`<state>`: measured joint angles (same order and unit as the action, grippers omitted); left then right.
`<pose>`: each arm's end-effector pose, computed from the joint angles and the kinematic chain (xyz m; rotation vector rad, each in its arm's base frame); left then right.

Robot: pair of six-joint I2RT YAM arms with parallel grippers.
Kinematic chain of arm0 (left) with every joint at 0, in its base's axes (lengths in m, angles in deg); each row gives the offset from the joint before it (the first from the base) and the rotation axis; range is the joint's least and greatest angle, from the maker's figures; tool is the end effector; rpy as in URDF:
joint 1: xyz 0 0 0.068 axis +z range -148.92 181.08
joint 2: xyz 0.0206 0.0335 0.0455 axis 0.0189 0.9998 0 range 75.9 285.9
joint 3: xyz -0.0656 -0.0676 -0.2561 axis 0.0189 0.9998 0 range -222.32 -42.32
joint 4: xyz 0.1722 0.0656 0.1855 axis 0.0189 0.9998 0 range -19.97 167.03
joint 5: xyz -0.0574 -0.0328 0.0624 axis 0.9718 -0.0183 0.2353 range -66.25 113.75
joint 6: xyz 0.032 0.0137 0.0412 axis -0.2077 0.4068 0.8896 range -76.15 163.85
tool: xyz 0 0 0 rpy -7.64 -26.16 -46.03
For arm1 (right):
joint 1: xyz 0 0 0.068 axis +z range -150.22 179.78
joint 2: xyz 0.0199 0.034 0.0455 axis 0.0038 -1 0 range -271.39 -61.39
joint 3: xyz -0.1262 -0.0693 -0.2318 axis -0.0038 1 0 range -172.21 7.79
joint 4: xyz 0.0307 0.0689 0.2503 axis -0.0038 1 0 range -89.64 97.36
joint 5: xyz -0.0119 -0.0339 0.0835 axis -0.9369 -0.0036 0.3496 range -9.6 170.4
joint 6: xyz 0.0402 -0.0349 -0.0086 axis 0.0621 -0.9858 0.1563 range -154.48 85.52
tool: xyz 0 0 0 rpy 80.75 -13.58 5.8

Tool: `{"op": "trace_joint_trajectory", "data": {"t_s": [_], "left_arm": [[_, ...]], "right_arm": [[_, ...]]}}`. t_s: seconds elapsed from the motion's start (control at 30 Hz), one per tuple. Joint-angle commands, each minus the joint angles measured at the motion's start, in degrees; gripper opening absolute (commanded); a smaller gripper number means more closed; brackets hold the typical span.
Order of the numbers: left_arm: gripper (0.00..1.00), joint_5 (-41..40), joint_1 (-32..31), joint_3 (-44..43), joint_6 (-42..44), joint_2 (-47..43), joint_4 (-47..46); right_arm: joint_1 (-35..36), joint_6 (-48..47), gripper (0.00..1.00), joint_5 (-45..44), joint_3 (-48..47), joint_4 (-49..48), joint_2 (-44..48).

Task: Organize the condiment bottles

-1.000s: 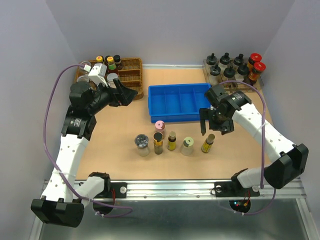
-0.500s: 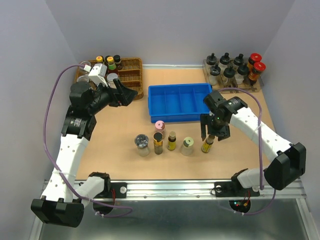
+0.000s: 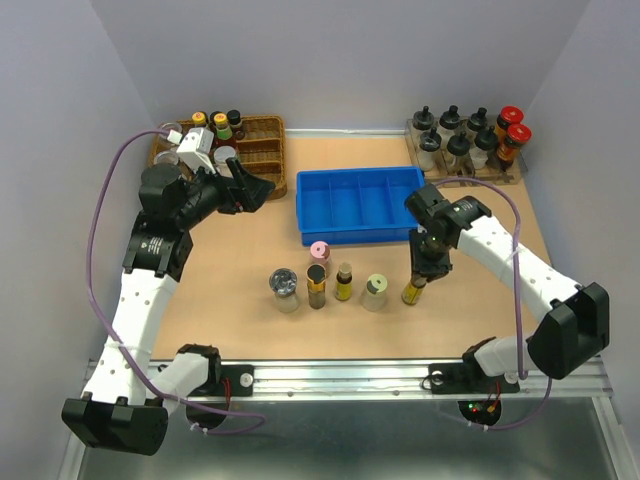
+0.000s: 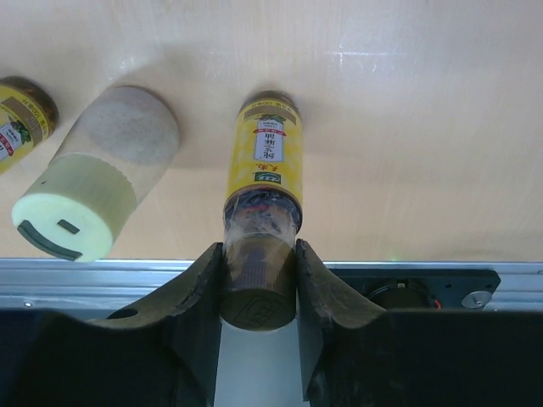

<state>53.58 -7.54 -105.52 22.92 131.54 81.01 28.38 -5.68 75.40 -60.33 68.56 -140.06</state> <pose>0.2055 -0.0491 0.4169 0.2326 1.6700 -0.8140 0.2133 0.1128 0.2792 0.0179 2.9277 0.0263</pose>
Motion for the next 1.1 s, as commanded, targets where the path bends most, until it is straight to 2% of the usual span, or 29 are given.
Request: {"op": "trace_joint_trajectory", "data": {"t_s": [0.0,0.13,0.17,0.3,0.4,0.53,0.6,0.77,1.07], "left_arm": [[0.99,0.2,-0.3,0.4,0.2,-1.8,-2.1],[0.99,0.3,-0.3,-0.4,0.4,-1.5,-2.0],[0.99,0.3,-0.3,-0.8,0.4,-1.4,-1.8],[0.99,0.1,-0.3,-1.0,0.5,-1.0,-1.9],[0.99,0.3,-0.3,-1.7,0.9,-0.8,-1.4],[0.99,0.1,-0.3,-2.1,1.3,-0.7,-1.0],[0.99,0.0,-0.3,-2.1,1.9,-0.4,-0.9],[0.99,-0.3,-0.3,-1.7,1.9,-0.5,-1.1],[0.99,-1.0,-0.3,-1.2,2.6,-1.0,-0.9]], "right_arm": [[0.5,0.4,0.00,-2.9,-5.5,1.1,0.0],[0.5,-1.5,0.00,-5.2,-20.8,7.3,-2.7],[0.4,-2.1,0.00,-5.5,-28.7,8.3,-3.9],[0.4,-4.9,0.00,-8.1,-48.5,11.2,-12.8],[-0.7,-5.4,0.00,-8.4,-56.8,10.3,-19.0],[-2.6,-5.0,0.00,-12.9,-65.6,9.0,-26.6],[-3.6,-5.2,0.00,-15.7,-67.1,5.8,-29.0],[-8.8,-5.7,0.00,-16.6,-63.6,-5.3,-30.7],[-13.4,-7.9,0.00,-5.2,-65.4,-7.6,-38.6]]}}
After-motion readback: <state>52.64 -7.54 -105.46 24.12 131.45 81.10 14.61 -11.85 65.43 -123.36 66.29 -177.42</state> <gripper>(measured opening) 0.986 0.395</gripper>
